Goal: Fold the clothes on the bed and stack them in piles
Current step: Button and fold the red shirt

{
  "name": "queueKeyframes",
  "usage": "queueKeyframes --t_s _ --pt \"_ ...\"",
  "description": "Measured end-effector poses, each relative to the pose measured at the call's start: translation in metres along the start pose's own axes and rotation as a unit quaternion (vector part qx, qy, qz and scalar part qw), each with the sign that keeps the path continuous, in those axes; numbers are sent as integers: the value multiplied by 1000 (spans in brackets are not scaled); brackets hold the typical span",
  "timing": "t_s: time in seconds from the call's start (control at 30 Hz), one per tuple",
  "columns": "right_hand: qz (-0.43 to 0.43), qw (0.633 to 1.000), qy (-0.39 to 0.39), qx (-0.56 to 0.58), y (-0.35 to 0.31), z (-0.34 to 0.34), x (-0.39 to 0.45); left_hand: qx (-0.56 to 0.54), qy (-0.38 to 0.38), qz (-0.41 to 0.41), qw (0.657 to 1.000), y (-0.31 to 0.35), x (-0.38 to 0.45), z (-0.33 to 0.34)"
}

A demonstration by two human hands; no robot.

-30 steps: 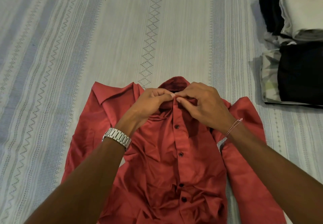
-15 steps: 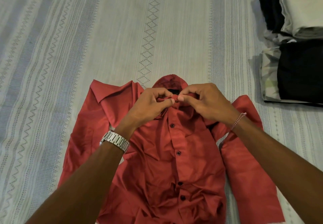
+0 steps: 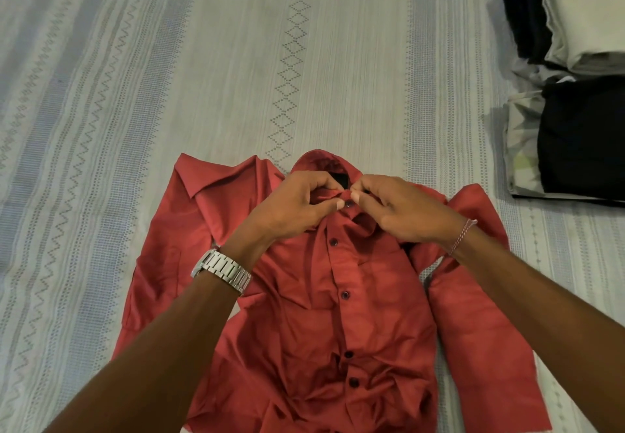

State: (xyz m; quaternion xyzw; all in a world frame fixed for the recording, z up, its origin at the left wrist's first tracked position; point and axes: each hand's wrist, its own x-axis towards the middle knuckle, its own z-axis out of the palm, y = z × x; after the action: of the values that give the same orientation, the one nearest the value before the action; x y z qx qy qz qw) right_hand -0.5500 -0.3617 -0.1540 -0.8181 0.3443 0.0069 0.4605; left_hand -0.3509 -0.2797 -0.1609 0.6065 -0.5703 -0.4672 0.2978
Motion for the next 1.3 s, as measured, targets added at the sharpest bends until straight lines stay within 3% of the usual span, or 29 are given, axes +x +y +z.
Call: queueKeyframes --t_s 0.23,0.4,0.5,0.57,0.63,0.7,0.83,0.9,0.97,1.0,1.03,1.1,1.13,1.17,1.2,1.23,1.3 --pt "-102 977 44 -184 0 -2 7 -16 -37 -45 998 0 -1 -7" --pt "-127 963 117 -207 2 -3 -7 61 -7 -37 997 2 -14 -11" --pt "-39 968 222 -115 -1 11 -19 65 159 -29 985 4 -24 -3" --pt "51 950 297 -81 -4 19 -17 89 326 -58 939 -1 -22 8" --pt "159 935 316 -31 -7 23 -10 94 404 -123 902 -7 -16 17" --pt "242 927 287 17 -10 24 -3 47 391 -199 897 -6 -8 20" --pt "234 924 300 26 -13 22 -7 -41 362 -239 900 -10 0 15" --pt "237 923 305 -4 -10 19 -14 -225 354 -287 861 -10 0 11" --pt "254 918 302 29 -8 20 -18 -411 328 -330 784 -4 -1 4" --pt "269 905 307 122 -9 23 -18 -494 306 -339 740 -1 -1 -1" --pt "284 861 318 277 -11 25 -17 -558 286 -342 700 5 -1 -5" --pt "321 682 310 579 -19 22 -14 -610 267 -343 663 7 -1 -8" --pt "324 589 304 675 -21 18 -13 -612 259 -342 665 6 -2 -8" --pt "324 519 299 732 -20 15 -13 -615 241 -340 669 6 -3 -9" --pt "324 490 284 758 -20 12 -14 -625 222 -335 669 6 -5 -9" --pt "321 491 262 766 -22 11 -15 -630 213 -330 670 7 -6 -9" --pt "318 525 234 754 -25 12 -15 -616 224 -316 686 7 -8 -11"
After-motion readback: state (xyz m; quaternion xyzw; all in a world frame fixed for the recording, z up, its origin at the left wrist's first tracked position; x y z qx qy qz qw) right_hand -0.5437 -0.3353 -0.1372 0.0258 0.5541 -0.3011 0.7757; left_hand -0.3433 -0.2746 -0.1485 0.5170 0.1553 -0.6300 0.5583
